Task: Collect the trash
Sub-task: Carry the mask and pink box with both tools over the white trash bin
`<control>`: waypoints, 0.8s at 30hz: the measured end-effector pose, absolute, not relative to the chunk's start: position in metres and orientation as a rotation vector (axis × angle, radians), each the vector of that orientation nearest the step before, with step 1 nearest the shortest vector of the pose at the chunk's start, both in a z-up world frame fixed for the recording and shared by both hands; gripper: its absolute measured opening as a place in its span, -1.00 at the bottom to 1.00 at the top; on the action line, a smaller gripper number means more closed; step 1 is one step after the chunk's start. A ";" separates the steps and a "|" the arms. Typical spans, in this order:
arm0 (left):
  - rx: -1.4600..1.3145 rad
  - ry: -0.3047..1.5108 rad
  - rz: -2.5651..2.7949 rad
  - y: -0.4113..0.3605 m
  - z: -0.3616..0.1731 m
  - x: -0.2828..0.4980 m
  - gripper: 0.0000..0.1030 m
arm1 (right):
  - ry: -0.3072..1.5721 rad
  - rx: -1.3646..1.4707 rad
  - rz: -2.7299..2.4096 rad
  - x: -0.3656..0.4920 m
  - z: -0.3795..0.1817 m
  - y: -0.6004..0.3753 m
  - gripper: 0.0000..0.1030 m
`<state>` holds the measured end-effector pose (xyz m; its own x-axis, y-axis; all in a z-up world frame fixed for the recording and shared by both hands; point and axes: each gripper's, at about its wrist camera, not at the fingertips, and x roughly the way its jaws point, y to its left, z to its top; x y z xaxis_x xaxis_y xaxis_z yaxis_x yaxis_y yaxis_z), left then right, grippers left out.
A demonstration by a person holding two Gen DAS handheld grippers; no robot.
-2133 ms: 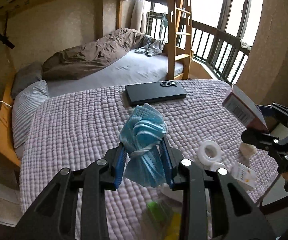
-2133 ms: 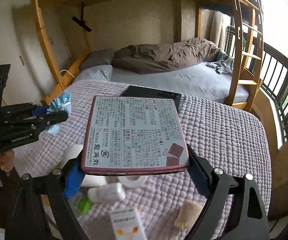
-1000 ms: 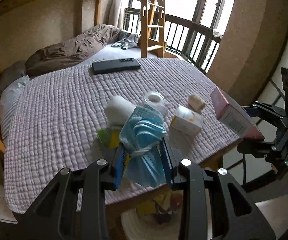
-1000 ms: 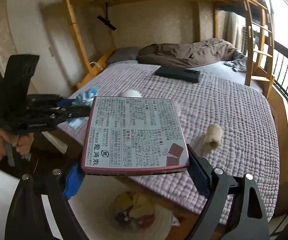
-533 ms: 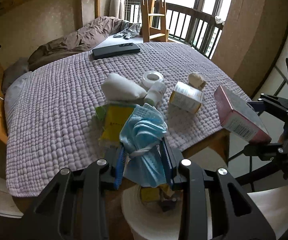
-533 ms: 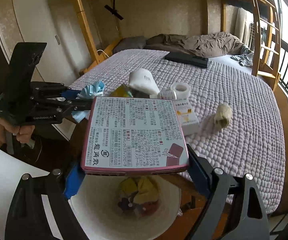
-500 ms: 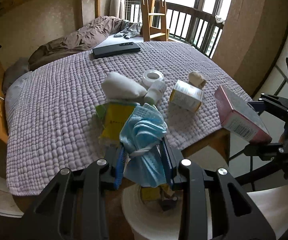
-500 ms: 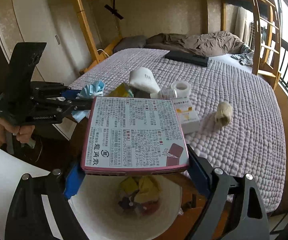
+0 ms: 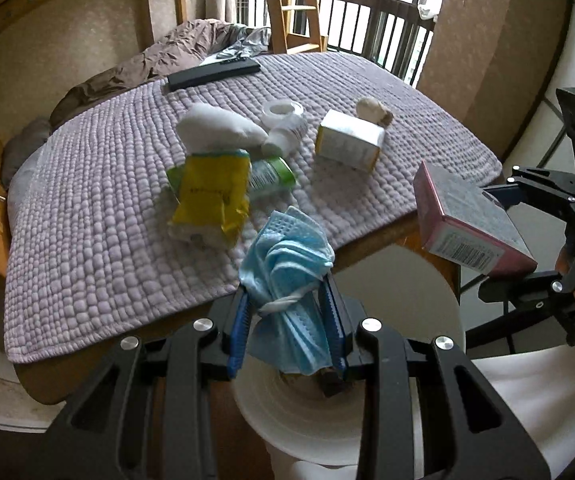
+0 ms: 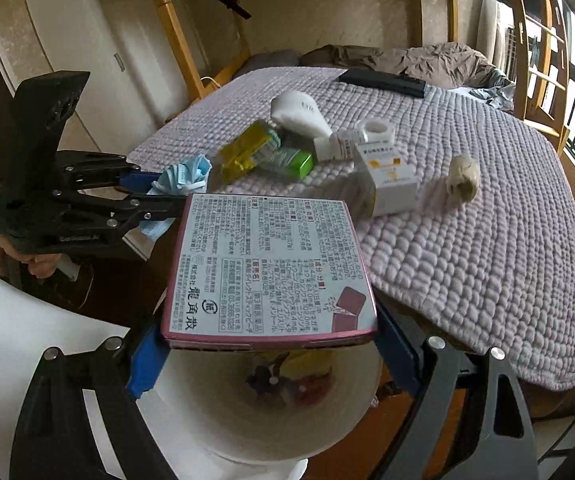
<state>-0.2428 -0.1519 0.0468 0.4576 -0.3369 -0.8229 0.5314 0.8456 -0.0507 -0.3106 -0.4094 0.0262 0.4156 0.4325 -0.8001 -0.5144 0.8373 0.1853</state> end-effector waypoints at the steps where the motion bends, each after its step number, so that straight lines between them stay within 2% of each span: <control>1: 0.229 0.961 -0.544 -0.152 0.045 -0.244 -0.31 | 0.978 -0.094 0.597 -0.312 0.025 -0.410 0.70; 24: 0.258 1.072 -0.547 -0.161 -0.001 -0.261 -0.31 | 1.064 -0.054 0.589 -0.322 -0.018 -0.402 0.70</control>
